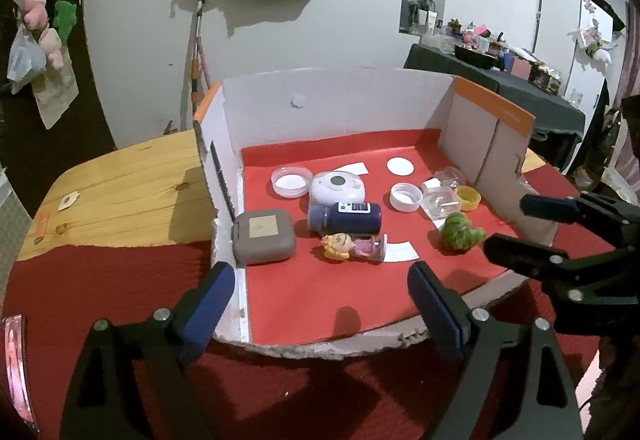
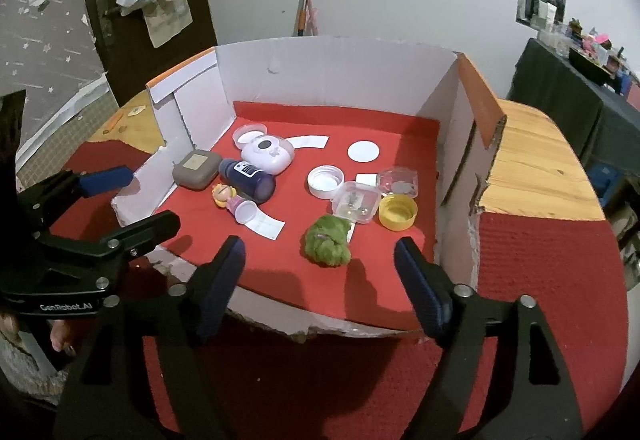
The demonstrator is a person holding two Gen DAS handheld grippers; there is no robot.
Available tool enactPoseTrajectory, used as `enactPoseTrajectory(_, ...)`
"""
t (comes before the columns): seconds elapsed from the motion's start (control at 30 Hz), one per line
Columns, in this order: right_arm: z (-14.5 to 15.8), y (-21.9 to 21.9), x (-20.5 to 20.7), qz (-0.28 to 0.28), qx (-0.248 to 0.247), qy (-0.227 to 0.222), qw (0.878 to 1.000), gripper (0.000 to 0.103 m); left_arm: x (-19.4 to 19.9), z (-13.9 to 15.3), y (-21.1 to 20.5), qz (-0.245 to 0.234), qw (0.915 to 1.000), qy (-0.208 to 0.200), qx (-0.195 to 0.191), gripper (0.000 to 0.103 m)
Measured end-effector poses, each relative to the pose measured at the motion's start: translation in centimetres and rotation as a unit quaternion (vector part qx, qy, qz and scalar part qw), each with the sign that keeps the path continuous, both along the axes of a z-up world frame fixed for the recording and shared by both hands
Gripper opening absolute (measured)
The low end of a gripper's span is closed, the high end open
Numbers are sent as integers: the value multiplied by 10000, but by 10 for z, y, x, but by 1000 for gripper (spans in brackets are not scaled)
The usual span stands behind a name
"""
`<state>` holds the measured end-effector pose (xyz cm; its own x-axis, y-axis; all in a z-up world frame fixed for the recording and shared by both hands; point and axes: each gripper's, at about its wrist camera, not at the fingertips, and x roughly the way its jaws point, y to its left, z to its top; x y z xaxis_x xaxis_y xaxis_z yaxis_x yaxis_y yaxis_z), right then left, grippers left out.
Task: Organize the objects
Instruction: 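Withdraw both open tools out of the box away from the items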
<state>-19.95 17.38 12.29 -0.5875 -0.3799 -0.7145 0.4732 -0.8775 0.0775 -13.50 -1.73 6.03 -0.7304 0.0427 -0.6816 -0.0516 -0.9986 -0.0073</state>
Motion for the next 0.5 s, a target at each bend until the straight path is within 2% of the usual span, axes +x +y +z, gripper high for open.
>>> enactPoseTrajectory(0.2,2,4,5,-103,-77,43,9999,85,6,0,1,63,10000,55,-52,100)
enactPoseTrajectory(0.43,3,7,11,-221,-114,93,9996,88,12,-1,-1,150,9998,97,-87,103)
enactPoseTrajectory(0.5,3,8,12,-276,-142,117,9995,94,13,-1,-2,181,9997,101,-87,103)
